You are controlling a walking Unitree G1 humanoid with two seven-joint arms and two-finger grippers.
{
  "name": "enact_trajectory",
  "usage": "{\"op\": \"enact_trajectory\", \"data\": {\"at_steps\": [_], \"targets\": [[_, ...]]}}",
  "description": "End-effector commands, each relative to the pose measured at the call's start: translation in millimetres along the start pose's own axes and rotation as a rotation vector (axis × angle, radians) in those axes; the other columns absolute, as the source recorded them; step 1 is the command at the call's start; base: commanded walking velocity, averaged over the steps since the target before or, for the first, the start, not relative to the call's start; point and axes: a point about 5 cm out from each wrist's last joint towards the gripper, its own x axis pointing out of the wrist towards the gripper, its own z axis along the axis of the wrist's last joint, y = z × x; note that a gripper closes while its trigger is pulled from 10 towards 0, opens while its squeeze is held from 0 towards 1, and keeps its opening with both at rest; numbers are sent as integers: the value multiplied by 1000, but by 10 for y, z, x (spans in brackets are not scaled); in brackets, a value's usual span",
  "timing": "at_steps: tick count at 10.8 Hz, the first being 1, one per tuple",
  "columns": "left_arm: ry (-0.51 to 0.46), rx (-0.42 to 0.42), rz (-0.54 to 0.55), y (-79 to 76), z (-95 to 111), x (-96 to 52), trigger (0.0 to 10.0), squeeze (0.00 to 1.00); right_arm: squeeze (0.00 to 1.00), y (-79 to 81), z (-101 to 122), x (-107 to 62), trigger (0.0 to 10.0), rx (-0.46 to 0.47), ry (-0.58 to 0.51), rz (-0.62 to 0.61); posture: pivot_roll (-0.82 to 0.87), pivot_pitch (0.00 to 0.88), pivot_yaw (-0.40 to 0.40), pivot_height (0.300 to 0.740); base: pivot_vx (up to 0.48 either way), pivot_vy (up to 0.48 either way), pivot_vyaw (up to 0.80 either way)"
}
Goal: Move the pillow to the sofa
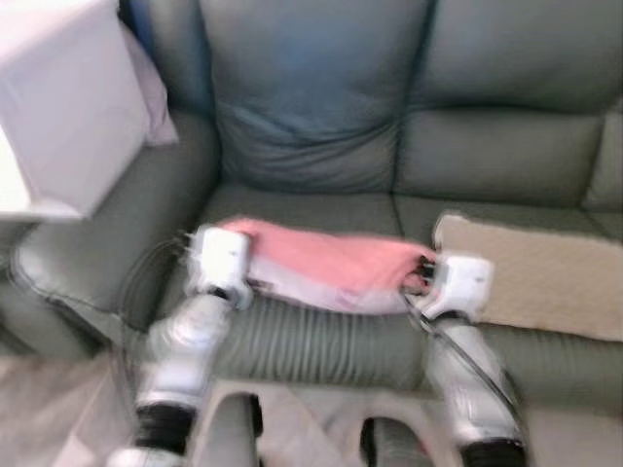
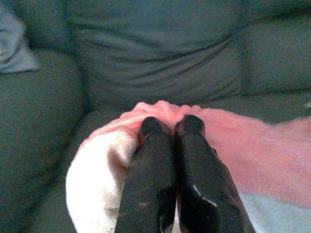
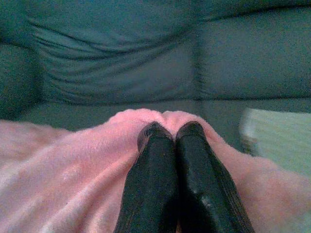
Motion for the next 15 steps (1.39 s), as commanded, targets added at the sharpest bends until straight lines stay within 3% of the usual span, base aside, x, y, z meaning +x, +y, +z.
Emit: {"op": "enact_trajectory", "data": {"at_steps": [1,3,5,8,9,10,12,14,15], "targets": [[-46,-12,-36,-118,98,31,10000,0,0,-106,18,-28,10000,-19,-5,-24,-3,0,32,636,270,0,0],[-37,9,7,-58,60,44,10000,0,0,-93,-51,-104,10000,-25,37,18,-7,0,30,636,0,0,0],[6,20,32,-2,-28,118,10000,0,0,-129,-47,-138,10000,-92,62,51,-12,74,36,636,0,0,0],[183,-56,140,237,-245,311,10000,0,0,-290,86,91,10000,-211,72,62,-30,232,51,636,0,0,0],[212,-40,166,293,-222,396,10000,0,0,-324,188,240,10000,-292,50,70,-40,258,44,636,0,0,0],[217,-41,179,318,-181,449,10000,0,0,-337,242,317,10000,-315,42,72,-48,282,41,636,0,0,0],[203,-69,308,522,49,596,10000,0,0,-247,311,517,10000,-395,15,127,-44,320,30,636,0,0,0],[163,33,393,799,267,640,10000,0,0,-43,323,606,10000,-374,-31,184,-27,335,30,636,0,0,0],[167,62,412,893,256,604,10000,0,0,68,300,584,10000,-359,-54,233,-22,336,32,636,0,0,0]]}}
